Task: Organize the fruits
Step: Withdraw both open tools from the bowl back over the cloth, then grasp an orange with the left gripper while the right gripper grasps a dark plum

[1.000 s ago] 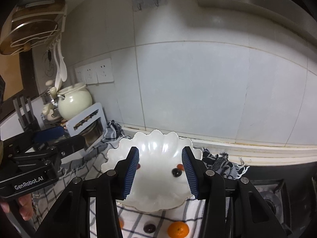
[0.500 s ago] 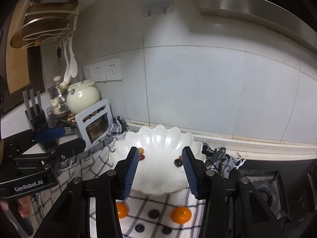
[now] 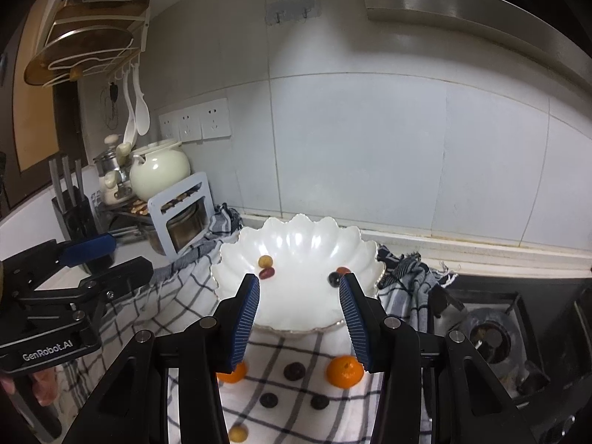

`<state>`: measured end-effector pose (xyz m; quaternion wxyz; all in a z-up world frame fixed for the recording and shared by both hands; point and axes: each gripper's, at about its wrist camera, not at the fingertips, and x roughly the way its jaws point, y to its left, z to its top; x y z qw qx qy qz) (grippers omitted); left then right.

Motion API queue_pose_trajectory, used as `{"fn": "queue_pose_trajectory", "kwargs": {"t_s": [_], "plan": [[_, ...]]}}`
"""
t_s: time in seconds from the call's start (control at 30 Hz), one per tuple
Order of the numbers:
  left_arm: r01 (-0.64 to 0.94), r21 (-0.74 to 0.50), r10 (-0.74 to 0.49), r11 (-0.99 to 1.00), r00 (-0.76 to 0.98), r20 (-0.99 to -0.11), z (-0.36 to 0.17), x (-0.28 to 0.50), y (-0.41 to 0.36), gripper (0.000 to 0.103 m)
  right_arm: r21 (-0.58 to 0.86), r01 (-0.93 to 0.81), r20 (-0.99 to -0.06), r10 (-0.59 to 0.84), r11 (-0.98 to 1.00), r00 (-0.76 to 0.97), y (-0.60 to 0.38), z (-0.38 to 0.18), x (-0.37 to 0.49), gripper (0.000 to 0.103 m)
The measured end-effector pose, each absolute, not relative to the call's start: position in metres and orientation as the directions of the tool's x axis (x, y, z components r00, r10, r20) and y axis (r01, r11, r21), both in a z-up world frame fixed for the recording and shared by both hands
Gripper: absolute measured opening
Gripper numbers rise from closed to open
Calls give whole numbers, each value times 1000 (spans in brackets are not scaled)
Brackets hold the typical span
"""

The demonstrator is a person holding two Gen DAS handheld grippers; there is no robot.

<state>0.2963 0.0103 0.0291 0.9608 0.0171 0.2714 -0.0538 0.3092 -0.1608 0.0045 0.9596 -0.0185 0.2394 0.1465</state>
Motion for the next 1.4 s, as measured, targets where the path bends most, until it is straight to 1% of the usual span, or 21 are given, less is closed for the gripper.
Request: {"fn": "queue_pose_trajectory", "kwargs": {"t_s": [0.3,0.67,1.0,1.17,1.4], "plan": [[122,4,-98,993,817,-568,7,287,13,66,9,-284,-508,249,959,825,-161,-14,302,47],[136,-10,-111,991,760,-640,-25,289,12,66,36,-280,-589,247,959,770,-161,-46,303,47],[139,-6,-106,990,725,-680,-54,294,7,66,62,-243,-666,221,968,712,-168,-86,307,47],[150,-5,-111,989,708,-698,-70,299,5,66,59,-246,-686,219,967,694,-168,-101,310,47],[173,28,-102,984,693,-713,-88,306,0,65,53,-243,-708,208,969,675,-167,-123,317,46]]}}
